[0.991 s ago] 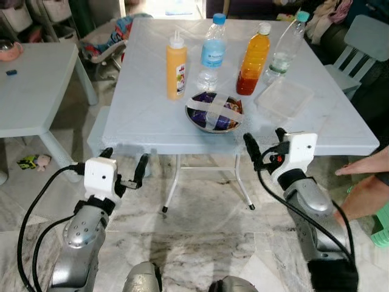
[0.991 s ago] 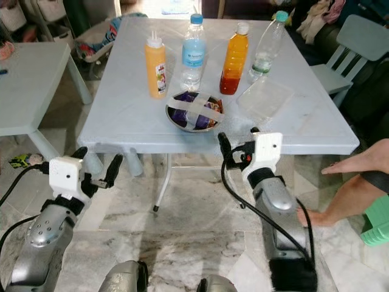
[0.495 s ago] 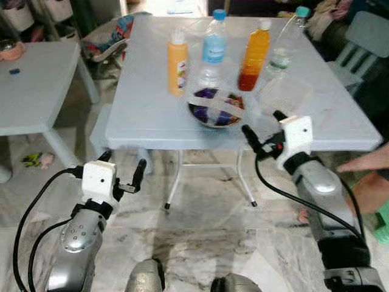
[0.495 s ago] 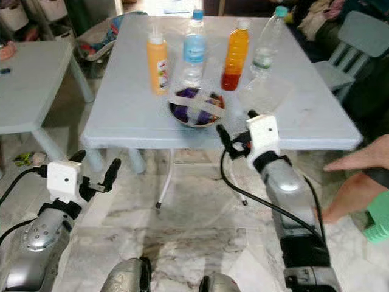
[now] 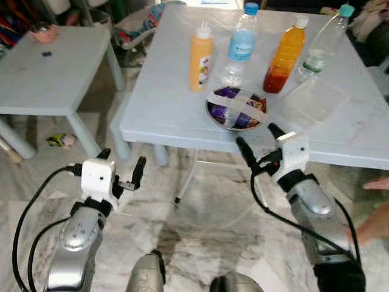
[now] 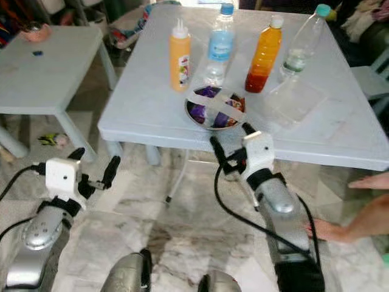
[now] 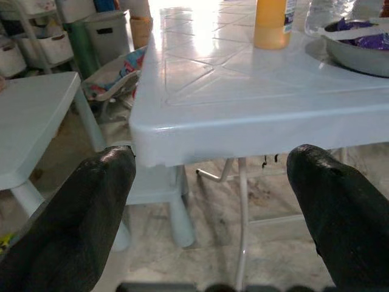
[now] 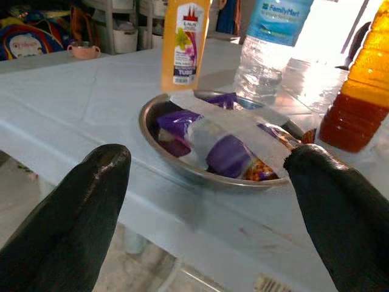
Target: Restocking fridge
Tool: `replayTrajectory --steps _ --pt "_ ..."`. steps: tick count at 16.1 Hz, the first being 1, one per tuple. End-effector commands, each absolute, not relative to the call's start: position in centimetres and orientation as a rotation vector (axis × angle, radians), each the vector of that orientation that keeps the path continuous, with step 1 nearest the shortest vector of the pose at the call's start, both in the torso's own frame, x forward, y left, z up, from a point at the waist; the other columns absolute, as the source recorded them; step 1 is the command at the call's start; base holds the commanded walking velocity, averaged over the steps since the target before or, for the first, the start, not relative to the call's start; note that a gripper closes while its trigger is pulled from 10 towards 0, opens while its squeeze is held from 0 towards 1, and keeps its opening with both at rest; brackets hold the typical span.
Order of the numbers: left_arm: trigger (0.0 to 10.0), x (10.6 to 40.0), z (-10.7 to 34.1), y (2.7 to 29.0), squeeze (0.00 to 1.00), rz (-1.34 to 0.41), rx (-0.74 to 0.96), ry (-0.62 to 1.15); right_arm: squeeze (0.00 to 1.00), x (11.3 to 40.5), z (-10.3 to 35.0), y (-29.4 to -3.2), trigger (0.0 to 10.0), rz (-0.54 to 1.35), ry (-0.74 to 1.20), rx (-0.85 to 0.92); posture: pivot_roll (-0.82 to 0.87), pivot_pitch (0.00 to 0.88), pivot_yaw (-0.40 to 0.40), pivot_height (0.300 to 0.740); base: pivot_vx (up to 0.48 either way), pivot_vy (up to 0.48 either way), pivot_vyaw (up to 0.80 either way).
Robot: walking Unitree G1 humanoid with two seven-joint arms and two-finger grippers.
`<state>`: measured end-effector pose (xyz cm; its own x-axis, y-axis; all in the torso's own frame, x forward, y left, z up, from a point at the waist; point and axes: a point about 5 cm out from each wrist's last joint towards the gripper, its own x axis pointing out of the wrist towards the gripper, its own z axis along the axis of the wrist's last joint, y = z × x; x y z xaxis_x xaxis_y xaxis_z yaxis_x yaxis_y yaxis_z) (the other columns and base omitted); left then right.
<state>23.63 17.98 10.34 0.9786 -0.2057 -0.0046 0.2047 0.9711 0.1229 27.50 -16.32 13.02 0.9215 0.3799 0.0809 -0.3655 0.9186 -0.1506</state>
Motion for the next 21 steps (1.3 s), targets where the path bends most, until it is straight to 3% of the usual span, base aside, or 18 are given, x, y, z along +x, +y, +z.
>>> replayTrajectory --steps 1,7,16,21 --pt "10.0 23.6 10.2 18.2 0.0 -0.207 0.133 -0.001 0.0 27.2 13.8 -16.0 10.0 0.411 -0.15 -0.132 0.05 0.103 -0.024 0.74 0.0 0.0 0.0" --pt "10.0 23.9 10.1 18.3 0.0 -0.198 0.132 -0.006 0.0 26.6 14.4 -15.1 10.0 0.427 -0.188 -0.116 0.06 0.085 -0.027 0.74 0.23 0.0 0.72" --pt "10.0 22.9 9.7 19.8 0.0 -0.161 0.134 0.024 0.0 25.6 13.9 -16.6 10.0 0.142 -0.161 -0.177 0.05 0.073 -0.013 0.74 0.029 0.0 0.0" --pt "10.0 22.7 9.3 19.0 0.0 -0.186 0.128 0.044 0.0 26.6 12.7 -16.5 10.0 0.242 -0.069 -0.177 0.05 0.083 -0.014 0.74 0.0 0.0 0.0"
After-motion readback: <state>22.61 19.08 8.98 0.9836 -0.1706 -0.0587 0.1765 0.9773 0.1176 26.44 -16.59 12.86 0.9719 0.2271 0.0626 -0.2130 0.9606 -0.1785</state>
